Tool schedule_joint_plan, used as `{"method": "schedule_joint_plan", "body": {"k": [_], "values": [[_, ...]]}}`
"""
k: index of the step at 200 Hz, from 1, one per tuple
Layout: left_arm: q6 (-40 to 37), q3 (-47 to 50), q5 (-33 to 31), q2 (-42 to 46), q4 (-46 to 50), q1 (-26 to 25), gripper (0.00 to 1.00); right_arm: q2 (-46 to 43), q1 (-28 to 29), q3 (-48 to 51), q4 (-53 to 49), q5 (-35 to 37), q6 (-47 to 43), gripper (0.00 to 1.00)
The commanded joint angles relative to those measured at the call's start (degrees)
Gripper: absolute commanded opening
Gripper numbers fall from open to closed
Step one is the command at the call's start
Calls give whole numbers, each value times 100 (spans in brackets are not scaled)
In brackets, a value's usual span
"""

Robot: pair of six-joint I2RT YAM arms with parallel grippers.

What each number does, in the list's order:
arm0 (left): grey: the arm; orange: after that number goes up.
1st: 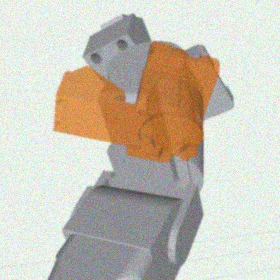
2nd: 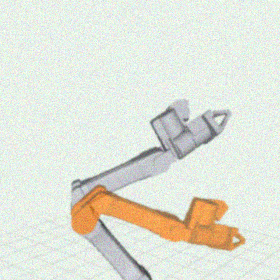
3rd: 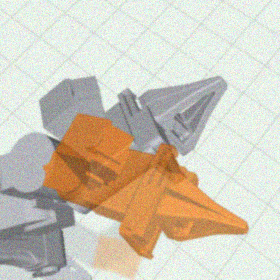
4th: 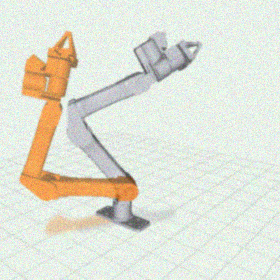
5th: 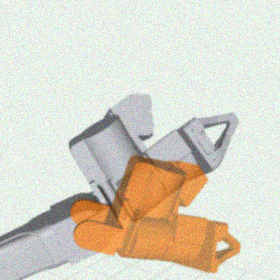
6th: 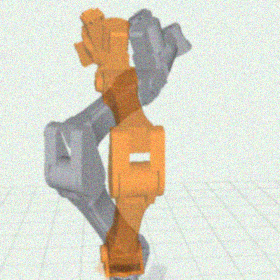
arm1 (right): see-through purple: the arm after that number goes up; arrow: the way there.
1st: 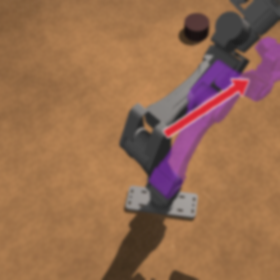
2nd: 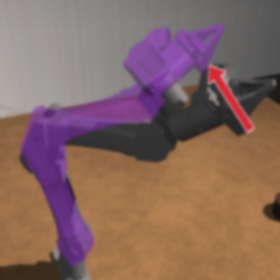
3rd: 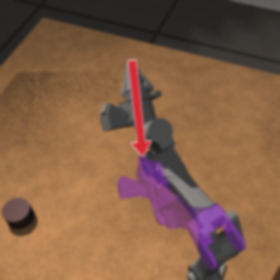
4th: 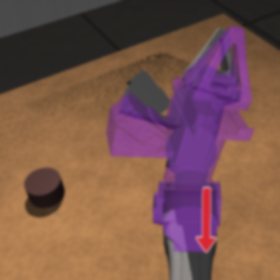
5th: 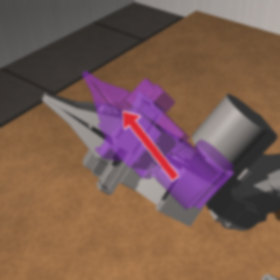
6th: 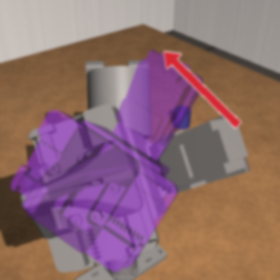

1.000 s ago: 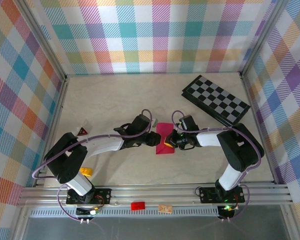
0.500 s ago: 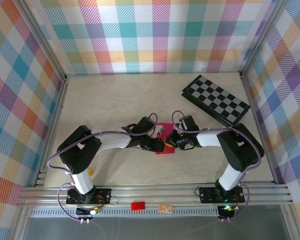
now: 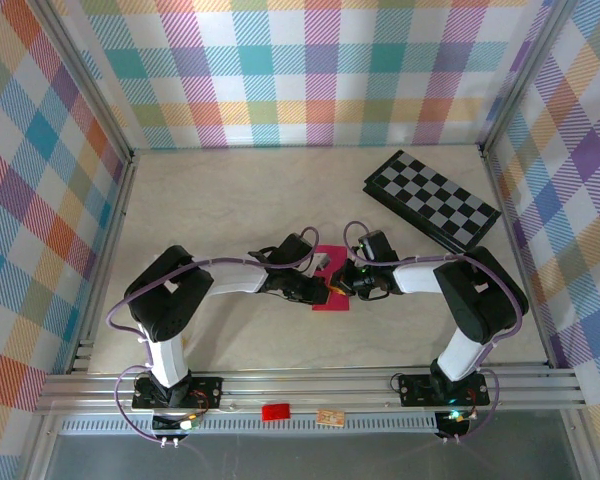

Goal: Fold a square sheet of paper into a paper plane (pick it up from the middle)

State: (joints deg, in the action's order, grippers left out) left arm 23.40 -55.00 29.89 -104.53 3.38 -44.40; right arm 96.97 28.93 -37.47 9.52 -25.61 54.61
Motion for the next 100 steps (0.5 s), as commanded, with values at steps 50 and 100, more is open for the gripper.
{"method": "schedule_joint_plan", "body": {"k": [50, 100], "values": [[-180, -31, -141, -32, 306, 80, 0, 171, 18, 209, -627, 443, -60, 5], [-204, 92, -185, 55, 314, 96, 0, 182, 16, 210, -662, 478, -76, 4]]}}
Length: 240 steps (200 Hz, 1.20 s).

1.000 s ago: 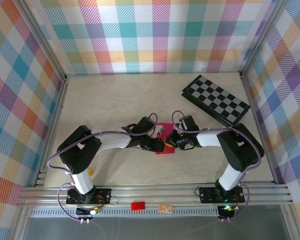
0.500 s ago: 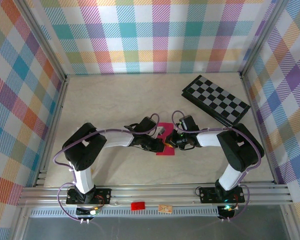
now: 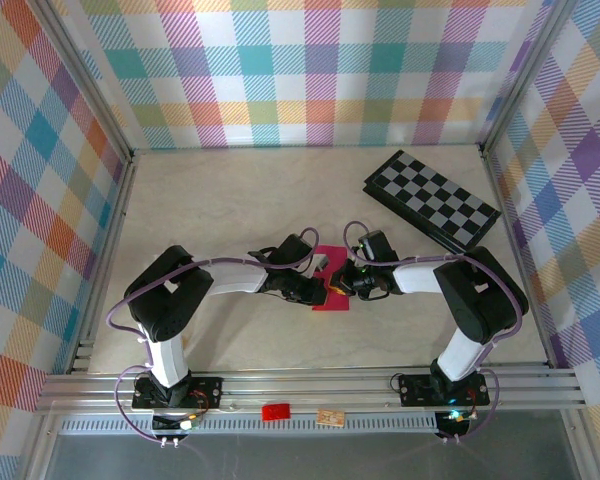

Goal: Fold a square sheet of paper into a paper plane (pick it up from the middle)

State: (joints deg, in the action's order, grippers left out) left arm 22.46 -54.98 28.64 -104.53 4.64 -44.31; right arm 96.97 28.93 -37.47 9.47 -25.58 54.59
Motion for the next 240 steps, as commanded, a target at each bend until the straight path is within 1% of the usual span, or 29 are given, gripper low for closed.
{"method": "schedule_joint_plan", "body": {"k": [1, 33, 71, 112, 187, 200, 221, 240], "values": [[-110, 91, -61, 55, 187, 84, 0, 182, 16, 212, -657, 475, -72, 4], [-101, 197, -69, 126, 160, 86, 0, 193, 16, 222, -658, 482, -88, 4], [-49, 304, 85, 165, 53, 89, 0, 191, 16, 225, -677, 493, -92, 4], [-50, 489, -73, 250, 107, 81, 0, 167, 16, 228, -711, 502, -106, 4], [54, 1009, 52, 500, 26, 83, 1, 178, 16, 207, -732, 519, -145, 4], [168, 1123, 124, 629, -121, 81, 1, 176, 16, 214, -724, 511, -149, 4], [377, 1228, 431, 971, -464, 82, 2, 180, 16, 207, -728, 505, -149, 4], [553, 1241, 462, 1280, -760, 88, 2, 181, 16, 206, -728, 502, -149, 4]]}}
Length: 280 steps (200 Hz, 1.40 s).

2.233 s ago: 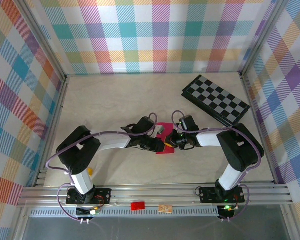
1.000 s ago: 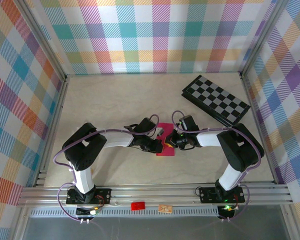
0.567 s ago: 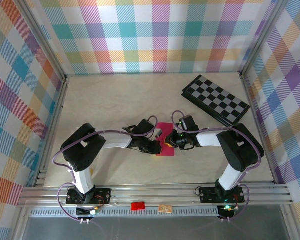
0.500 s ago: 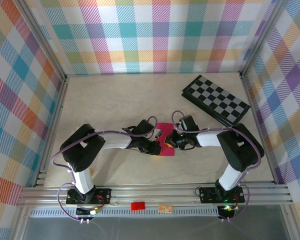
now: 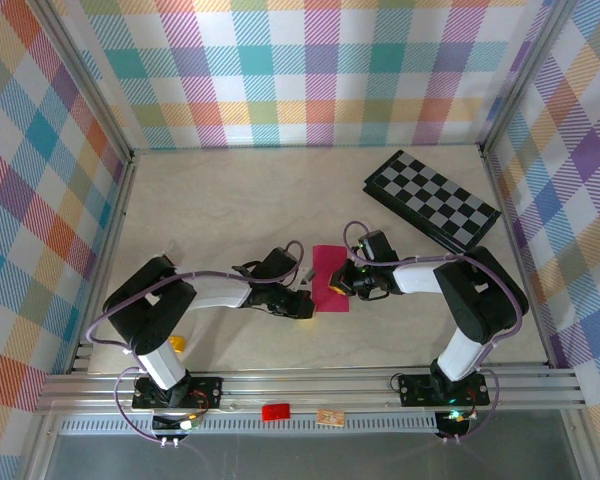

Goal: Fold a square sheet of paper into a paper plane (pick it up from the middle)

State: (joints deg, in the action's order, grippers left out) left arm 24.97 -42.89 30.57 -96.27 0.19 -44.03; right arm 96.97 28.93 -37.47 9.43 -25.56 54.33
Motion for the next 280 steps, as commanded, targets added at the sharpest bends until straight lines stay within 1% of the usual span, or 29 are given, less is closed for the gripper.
{"method": "schedule_joint_plan", "body": {"k": [1, 16, 31, 89, 125, 166, 193, 218, 234, 252, 280], "values": [[317, 34, 276, 466, -333, 60, 2, 182, 16, 206, -719, 500, -124, 4], [447, -28, 312, 528, -553, 70, 2, 174, 16, 202, -733, 508, -117, 4], [539, -161, 283, 402, -686, 104, 2, 177, 16, 206, -749, 517, -125, 5], [640, -791, 421, -704, -915, 171, 2, 182, 16, 197, -751, 500, -121, 5], [605, -705, 272, -1074, -764, 189, 1, 174, 6, 181, -780, 493, -150, 5], [719, -126, 239, -895, -744, 193, 1, 180, -1, 146, -844, 512, -203, 5], [720, 53, 187, -663, -548, 212, 1, 201, -10, 127, -851, 495, -215, 5], [752, 39, 290, -390, -491, 220, 2, 211, -10, 121, -846, 491, -229, 5], [806, 16, 512, -173, -636, 220, 2, 200, -23, 126, -840, 490, -223, 5], [864, -55, 538, 24, -804, 219, 3, 198, -19, 130, -829, 482, -212, 5], [883, -383, 472, -173, -855, 219, 2, 178, -19, 131, -812, 465, -209, 5]]}}
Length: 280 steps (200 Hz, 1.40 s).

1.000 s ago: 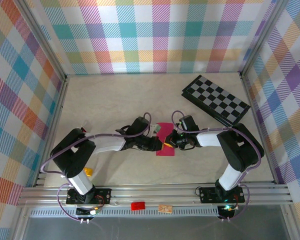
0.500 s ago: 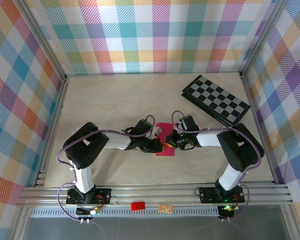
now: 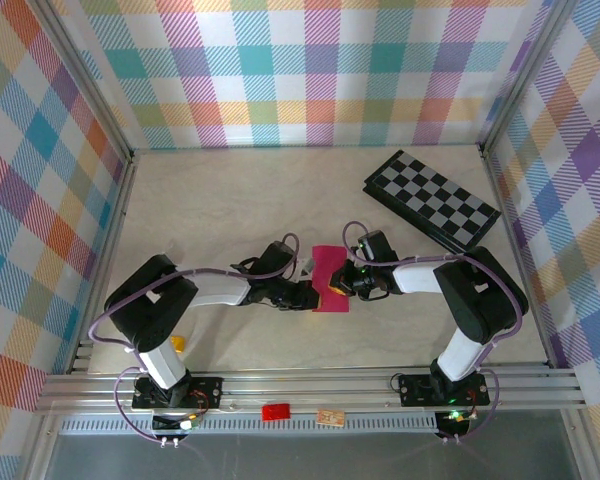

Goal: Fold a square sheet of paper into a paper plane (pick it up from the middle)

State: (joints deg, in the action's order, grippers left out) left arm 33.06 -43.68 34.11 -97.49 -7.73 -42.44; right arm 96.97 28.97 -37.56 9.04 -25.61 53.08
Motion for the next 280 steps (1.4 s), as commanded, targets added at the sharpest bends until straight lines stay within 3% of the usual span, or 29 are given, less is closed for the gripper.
{"method": "schedule_joint_plan", "body": {"k": [1, 86, 145, 178, 210, 235, 280], "values": [[72, -319, 116, -68, -67, 60, 2, 176, -23, 142, -772, 469, -86, 5], [-219, -514, -779, -919, 450, 63, 0, 44, -23, 133, -617, 325, -144, 6], [-67, 177, -660, -735, 245, 60, 0, -564, -11, -125, -599, 224, -318, 9], [-37, 153, -570, -790, 173, 62, 0, -320, 282, 21, 140, -135, 12, 8], [-67, 79, -561, -835, 257, 60, 0, -8, 513, -67, -104, 33, 20, 8], [-107, 114, -613, -793, 329, 60, 0, -20, 352, 77, -554, 450, -138, 7], [-89, 182, -550, -887, 239, 60, 0, -20, -424, 227, -219, 50, -284, 7]]}}
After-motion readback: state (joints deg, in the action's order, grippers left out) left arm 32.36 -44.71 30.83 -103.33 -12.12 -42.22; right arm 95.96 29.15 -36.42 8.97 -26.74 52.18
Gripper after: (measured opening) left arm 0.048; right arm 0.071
